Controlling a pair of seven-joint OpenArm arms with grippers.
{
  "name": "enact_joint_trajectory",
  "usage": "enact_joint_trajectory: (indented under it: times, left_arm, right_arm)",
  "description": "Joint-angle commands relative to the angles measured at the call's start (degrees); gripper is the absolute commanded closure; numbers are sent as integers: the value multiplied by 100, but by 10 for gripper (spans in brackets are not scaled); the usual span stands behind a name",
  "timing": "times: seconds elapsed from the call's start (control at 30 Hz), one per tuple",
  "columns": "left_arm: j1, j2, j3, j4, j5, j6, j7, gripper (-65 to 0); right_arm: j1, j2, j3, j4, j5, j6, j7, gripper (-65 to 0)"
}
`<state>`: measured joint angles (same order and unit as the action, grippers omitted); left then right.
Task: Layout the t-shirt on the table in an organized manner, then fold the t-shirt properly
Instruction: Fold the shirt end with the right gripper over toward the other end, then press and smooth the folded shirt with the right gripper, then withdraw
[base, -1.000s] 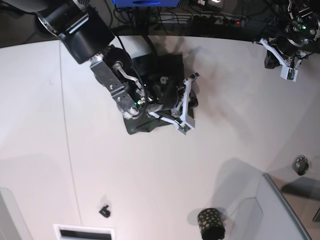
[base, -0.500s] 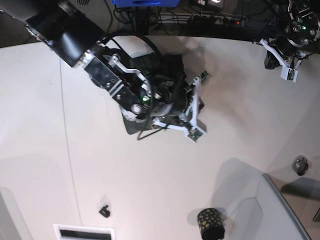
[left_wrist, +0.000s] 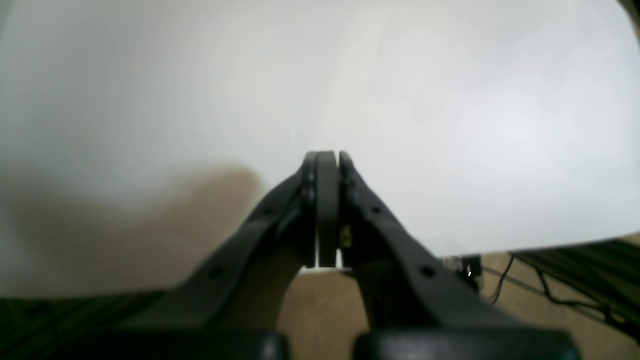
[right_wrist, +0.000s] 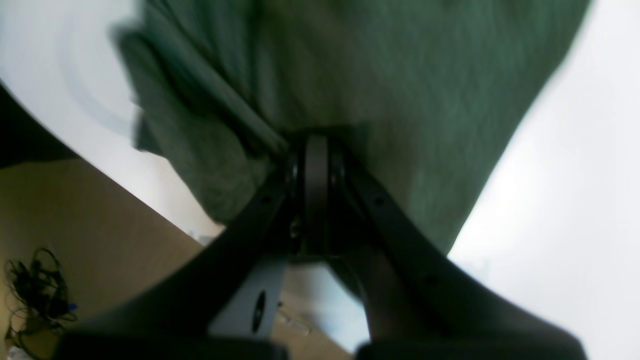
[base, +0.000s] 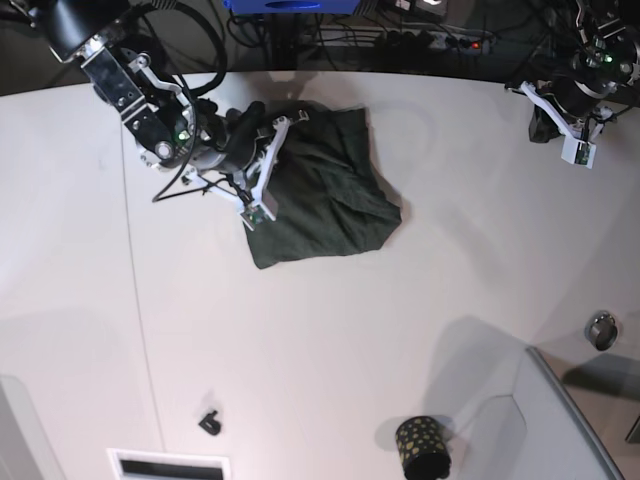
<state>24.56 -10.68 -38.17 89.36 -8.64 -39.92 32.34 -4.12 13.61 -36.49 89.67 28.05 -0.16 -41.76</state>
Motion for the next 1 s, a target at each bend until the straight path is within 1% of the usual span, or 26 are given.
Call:
enact_joint_trajectory:
  times: [0.0,0.13,0.23,0.3,0.4,0.5,0.63,0.67,0.77,0.83,0.9,0.97]
  left_arm:
    - [37,-71,-38,0,-37,-8,-73,0]
    - [37,-80,-38,-70,-37,-8,-73,0]
    - [37,-80,-38,-79,-37,-8,-73,0]
    - [37,-80,-38,-70,-37,-8,-73,0]
    - [37,-97,-38,-70,-37,-8,-73,0]
    - [37,-106,-73,-79,-28,-8,-73,0]
    - [37,-123,-90,-79,-28,-8,-73,0]
    - [37,-185,-90,-79,-28,-8,-73,0]
    - [37,-255,-99,-114,-28,-8,-73,0]
    - [28,-352,-178,-193,-1,-8,-82,0]
    - [28,-405,-337,-369,-28,-8,-82,0]
    - [-34,-458,-504,-501,-28,-8,-82,0]
  right_arm:
    - [-14,-46,-13,119,100,65,83,-6]
    - [-164,-178,-39,119,100,109,83,-6]
    - [-137,-240,-435,207,100,276,92,-6]
    - [-93,-292,-637,286,91,258,92,-6]
    - [-6,-521,-839,251,91,258,92,-6]
    - [135,-574,-1059,110,30,258,75,-6]
    - [153,-565,-1076,75,12,258,75,-6]
    - [205,-565,-1059,128,12,258,57,-6]
    - [241,-407,-856,418,12,258,48,-6]
    - [320,-407,-813,479,12,258,48,-6]
    - [575,-503,-830,224,12,258,48,-6]
    - [759,-750,-830,-294,12,285,48,-6]
